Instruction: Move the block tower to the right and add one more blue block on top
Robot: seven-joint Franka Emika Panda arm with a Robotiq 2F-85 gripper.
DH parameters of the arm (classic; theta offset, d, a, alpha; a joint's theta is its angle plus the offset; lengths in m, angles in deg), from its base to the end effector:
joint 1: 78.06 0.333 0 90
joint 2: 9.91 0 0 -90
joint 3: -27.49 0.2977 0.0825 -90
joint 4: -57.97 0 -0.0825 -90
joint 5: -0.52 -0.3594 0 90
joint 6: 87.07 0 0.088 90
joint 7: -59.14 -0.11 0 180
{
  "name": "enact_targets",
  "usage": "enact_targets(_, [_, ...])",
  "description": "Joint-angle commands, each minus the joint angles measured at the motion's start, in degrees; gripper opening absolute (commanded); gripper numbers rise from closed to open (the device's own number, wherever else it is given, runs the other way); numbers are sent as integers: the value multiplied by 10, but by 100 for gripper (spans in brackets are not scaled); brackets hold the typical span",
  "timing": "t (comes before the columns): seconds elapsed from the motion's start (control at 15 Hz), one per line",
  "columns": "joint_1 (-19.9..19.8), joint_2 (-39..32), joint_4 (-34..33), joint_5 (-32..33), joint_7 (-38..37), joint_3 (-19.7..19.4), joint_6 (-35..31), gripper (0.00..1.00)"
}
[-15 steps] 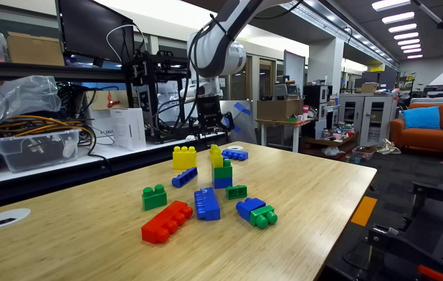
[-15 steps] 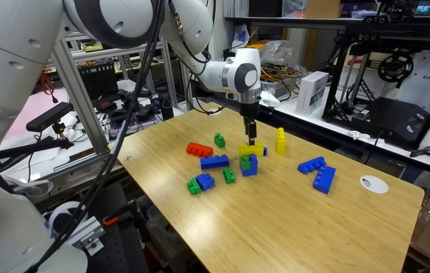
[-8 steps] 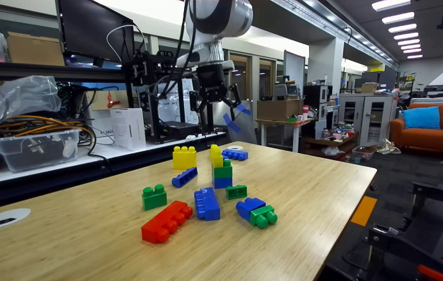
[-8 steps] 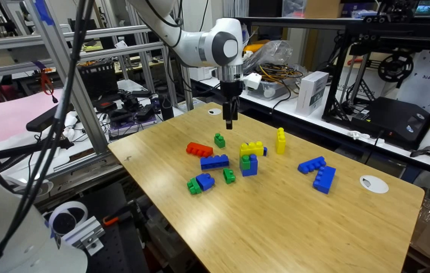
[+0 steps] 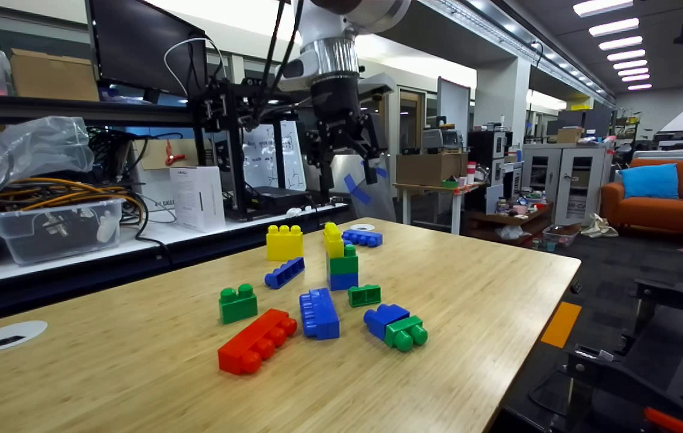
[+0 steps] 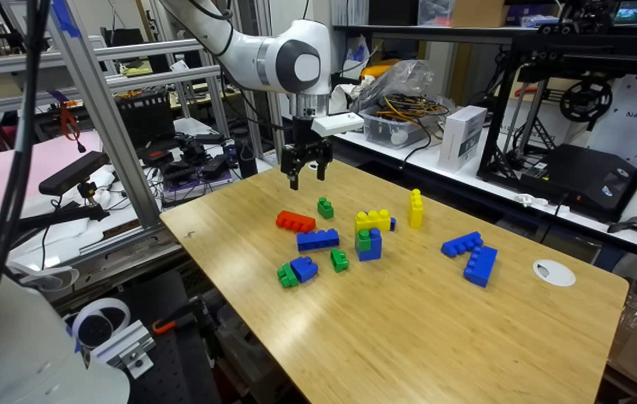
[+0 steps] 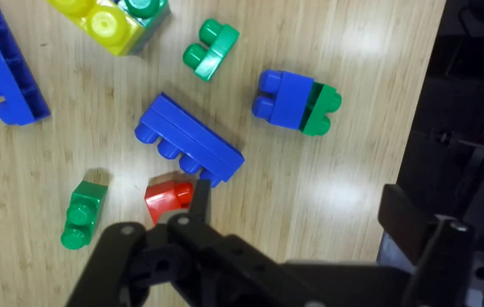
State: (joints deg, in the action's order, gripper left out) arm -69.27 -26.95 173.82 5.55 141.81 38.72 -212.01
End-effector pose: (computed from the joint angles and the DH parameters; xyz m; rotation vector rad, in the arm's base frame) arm 0.5261 0.1855 0.2912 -1.8608 -2.4507 0.1821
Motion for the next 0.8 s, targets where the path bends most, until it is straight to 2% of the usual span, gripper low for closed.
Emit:
enact_targets(0.0, [-4, 19, 29, -30, -95, 1, -17, 100])
enact_targets(0.73, [-35, -76, -9, -48, -383, -32, -71, 100])
